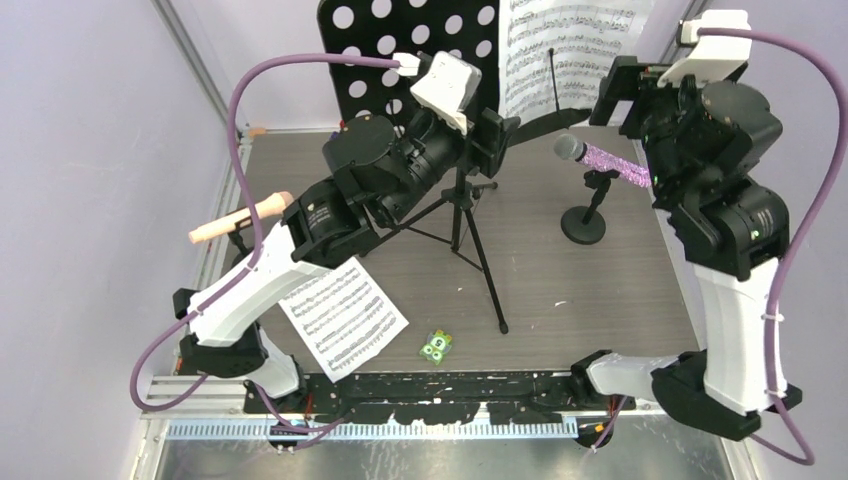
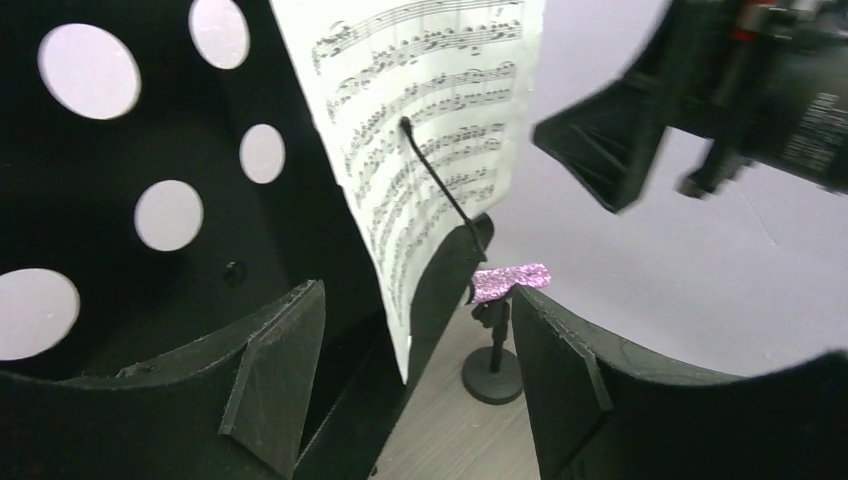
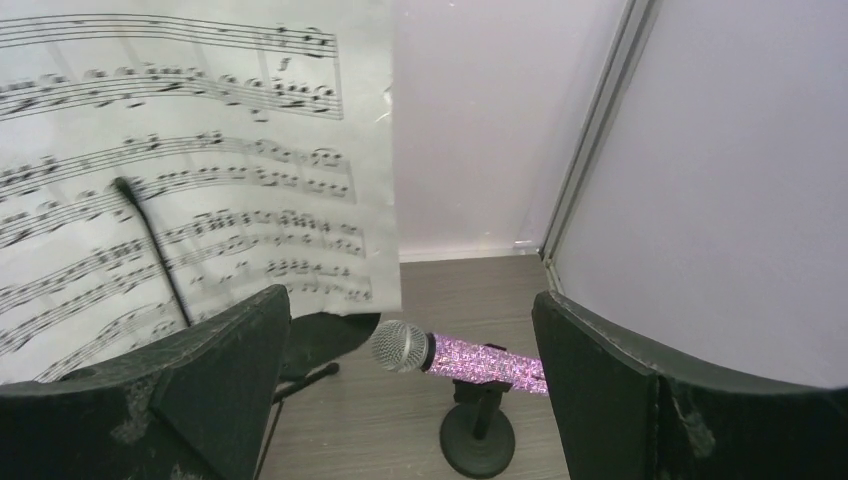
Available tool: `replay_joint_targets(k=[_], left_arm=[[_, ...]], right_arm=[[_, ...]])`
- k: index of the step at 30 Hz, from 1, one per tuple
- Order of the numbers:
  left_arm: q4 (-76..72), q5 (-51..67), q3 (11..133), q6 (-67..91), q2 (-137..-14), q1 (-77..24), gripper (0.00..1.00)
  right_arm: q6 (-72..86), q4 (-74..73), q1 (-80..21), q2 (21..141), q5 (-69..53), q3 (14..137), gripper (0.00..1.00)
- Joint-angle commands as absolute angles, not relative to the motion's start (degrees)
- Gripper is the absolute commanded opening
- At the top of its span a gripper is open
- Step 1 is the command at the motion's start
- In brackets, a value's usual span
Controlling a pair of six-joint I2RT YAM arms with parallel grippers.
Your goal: Pack up the instrument practice props
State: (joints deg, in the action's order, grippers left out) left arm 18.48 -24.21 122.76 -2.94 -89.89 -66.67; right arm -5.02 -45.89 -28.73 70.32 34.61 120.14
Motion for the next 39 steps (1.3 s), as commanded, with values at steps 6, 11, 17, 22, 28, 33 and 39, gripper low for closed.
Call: replay_joint_targets(k=[6, 11, 17, 22, 28, 33, 39], left_arm=[[17.4, -20.5, 124.2, -1.7, -89.8, -66.7, 0.72], [17.4, -20.3, 125.2, -1.2, -91.1, -65.4, 0.71], [15.9, -21.3, 125.3, -0.3, -92.4, -63.0, 0.70], [14.6, -20.8, 126.5, -0.3, -94.1, -61.8, 0.71], [14.7, -18.2, 129.4, 2.1, -97.4, -61.0, 0.70], [14.0, -17.4, 130.5, 2.8, -99.7, -60.3, 0.66], [13.6, -16.6, 131.0, 3.8, -100.7, -59.1, 0.47]], right_arm=[[6.8, -41.8, -9.2, 71.1, -9.6, 117.0, 0.96], [9.3, -36.2, -7.7, 67.3, -13.7, 109.9, 0.96], [11.5, -33.6, -7.7, 61.2, -10.6, 103.5, 0.96], [12.2, -34.5, -7.7, 58.5, -13.3, 101.8, 0.96], [12.2, -34.7, -7.7, 55.8, -12.8, 98.9, 0.96], [11.9, -34.9, -7.7, 54.1, -11.2, 96.7, 0.96], [10.1, -35.1, -7.7, 52.8, -10.0, 94.0, 0.95]])
